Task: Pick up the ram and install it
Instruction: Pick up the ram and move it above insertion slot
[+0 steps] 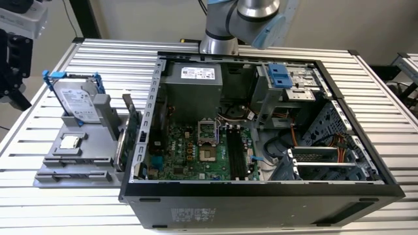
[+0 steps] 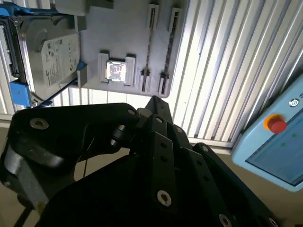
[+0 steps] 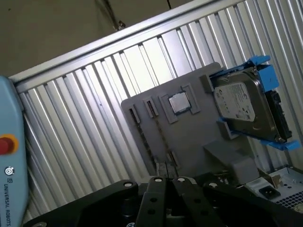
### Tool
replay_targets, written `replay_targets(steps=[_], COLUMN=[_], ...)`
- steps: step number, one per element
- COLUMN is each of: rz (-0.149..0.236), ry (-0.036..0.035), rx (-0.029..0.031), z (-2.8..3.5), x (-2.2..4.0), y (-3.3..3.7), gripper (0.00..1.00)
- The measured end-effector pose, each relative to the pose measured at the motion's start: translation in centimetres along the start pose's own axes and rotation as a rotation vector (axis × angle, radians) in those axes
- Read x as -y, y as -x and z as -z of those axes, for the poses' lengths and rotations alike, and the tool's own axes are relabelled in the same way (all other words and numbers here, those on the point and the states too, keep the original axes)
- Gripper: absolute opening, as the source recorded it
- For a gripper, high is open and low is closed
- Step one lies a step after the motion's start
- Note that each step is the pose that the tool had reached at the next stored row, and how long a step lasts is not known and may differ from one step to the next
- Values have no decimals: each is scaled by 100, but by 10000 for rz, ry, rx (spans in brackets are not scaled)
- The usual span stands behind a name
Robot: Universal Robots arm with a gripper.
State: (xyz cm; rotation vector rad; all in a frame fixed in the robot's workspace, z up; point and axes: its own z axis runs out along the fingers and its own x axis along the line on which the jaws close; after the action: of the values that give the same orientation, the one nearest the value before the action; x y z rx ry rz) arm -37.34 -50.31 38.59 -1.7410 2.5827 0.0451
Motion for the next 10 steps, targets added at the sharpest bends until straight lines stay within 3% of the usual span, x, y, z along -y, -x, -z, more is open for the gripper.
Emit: replay_targets(steps=[10], rz=[1824], ry=[70], rx=[-18], z=[-31], x=[0], y=[-1], gripper=[0])
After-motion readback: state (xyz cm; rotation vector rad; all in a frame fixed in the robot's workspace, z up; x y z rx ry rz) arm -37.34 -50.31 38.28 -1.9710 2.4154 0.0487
